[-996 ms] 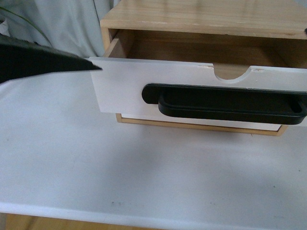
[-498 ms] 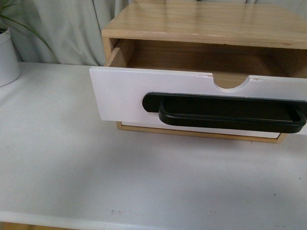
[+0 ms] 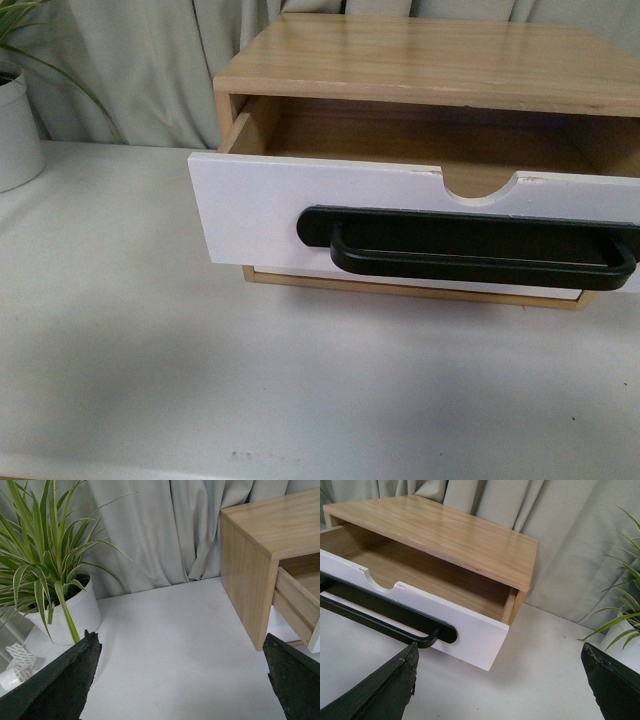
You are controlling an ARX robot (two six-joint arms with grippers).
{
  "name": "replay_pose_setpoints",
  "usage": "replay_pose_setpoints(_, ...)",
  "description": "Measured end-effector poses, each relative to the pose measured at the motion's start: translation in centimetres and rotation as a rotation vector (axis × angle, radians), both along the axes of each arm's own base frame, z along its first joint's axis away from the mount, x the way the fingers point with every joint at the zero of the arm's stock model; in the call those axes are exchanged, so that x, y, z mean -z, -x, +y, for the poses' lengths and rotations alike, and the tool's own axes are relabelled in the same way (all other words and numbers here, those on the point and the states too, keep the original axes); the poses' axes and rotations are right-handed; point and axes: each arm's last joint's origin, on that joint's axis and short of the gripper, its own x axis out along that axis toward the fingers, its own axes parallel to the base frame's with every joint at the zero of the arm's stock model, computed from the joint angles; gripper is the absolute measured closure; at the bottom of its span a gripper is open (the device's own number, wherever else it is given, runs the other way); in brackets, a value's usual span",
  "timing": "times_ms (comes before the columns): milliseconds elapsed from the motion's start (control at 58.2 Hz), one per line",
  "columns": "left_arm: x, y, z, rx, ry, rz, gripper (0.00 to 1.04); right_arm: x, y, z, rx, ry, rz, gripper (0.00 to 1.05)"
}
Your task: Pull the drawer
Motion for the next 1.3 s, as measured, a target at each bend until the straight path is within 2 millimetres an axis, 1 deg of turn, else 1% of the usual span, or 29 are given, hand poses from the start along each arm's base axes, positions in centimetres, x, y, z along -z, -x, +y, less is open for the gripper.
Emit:
replay_pose_setpoints(69,0.0,0.0,0.0,0.000,0.003,0.000,0.06,0.0,0.0,0.0,0.000,-0.004,0.000,0.09)
replay_pose_setpoints(120,0.1,0.1,-0.1,-0.054,0.048,-0.021,0.13,0.0,0.0,0.0,0.020,-0.023,-0.007,0.11)
replay_pose_setpoints(172,0.4,0.4,-0.6,-0.107,0.127,-0.032,0.24,0.2,0.2,-0.1,0.134,-0.106,-0.052,0.21)
replay_pose_setpoints(189,0.5,0.4,-0.7,-0.109,0.142,-0.033,0.25,0.3,0.2,-0.1,0.147,-0.120,-0.054,0.22)
replay_pose_setpoints(223,0.8,0.7,-0.9,-0.103,0.175,-0.033,0.33,0.5,0.2,-0.2,0.182,-0.172,-0.060,0.30)
replay_pose_setpoints(292,1.1,1.0,-1.0,-0.100,0.202,-0.035,0.44,0.8,0.3,-0.6,0.167,-0.220,-0.060,0.40)
replay_pose_setpoints(361,1.5,1.3,-1.0,-0.102,0.224,-0.037,0.58,1.2,0.3,-1.1,0.196,-0.247,-0.060,0.53)
replay_pose_setpoints(378,1.6,1.4,-1.0,-0.102,0.226,-0.036,0.60,1.3,0.3,-1.2,0.205,-0.250,-0.058,0.56)
replay_pose_setpoints(412,1.8,1.5,-1.0,-0.102,0.230,-0.034,0.67,1.6,0.3,-1.3,0.210,-0.260,-0.054,0.63)
replay_pose_setpoints(429,1.9,1.6,-1.0,-0.102,0.230,-0.034,0.68,1.6,0.3,-1.3,0.210,-0.261,-0.053,0.65)
replay_pose_setpoints(481,2.2,1.8,-1.0,-0.103,0.234,-0.031,0.79,1.9,0.3,-1.3,0.204,-0.267,-0.051,0.76)
replay_pose_setpoints(498,2.3,2.0,-1.0,-0.103,0.235,-0.032,0.85,2.0,0.3,-1.3,0.203,-0.268,-0.053,0.81)
replay_pose_setpoints(532,2.4,2.1,-1.0,-0.103,0.236,-0.033,0.92,2.0,0.3,-1.3,0.204,-0.270,-0.054,0.86)
replay_pose_setpoints(549,2.5,2.1,-1.0,-0.103,0.237,-0.034,0.94,2.0,0.3,-1.3,0.204,-0.270,-0.056,0.90)
replay_pose_setpoints(584,2.6,2.3,-1.0,-0.103,0.237,-0.036,1.01,2.1,0.3,-1.3,0.204,-0.271,-0.057,0.97)
replay_pose_setpoints(601,2.6,2.3,-1.0,-0.103,0.239,-0.035,1.01,2.2,0.3,-1.3,0.204,-0.271,-0.057,0.99)
replay_pose_setpoints(618,2.7,2.4,-1.0,-0.103,0.242,-0.036,1.01,2.3,0.3,-1.3,0.205,-0.271,-0.057,1.04)
replay_pose_setpoints(790,3.3,3.1,-1.0,-0.103,0.248,-0.034,1.01,2.9,0.3,-1.3,0.205,-0.274,-0.056,1.04)
replay_pose_setpoints(876,4.1,3.4,-1.0,-0.102,0.249,-0.042,1.01,3.9,0.3,-1.3,0.207,-0.275,-0.057,1.04)
replay_pose_setpoints(1253,4.1,4.1,-1.0,-0.102,0.249,-0.048,1.01,3.8,0.3,-1.3,0.206,-0.275,-0.059,1.04)
replay_pose_setpoints(1305,4.3,4.5,-1.0,-0.105,0.248,-0.029,1.01,3.8,0.3,-1.3,0.206,-0.275,-0.059,1.04)
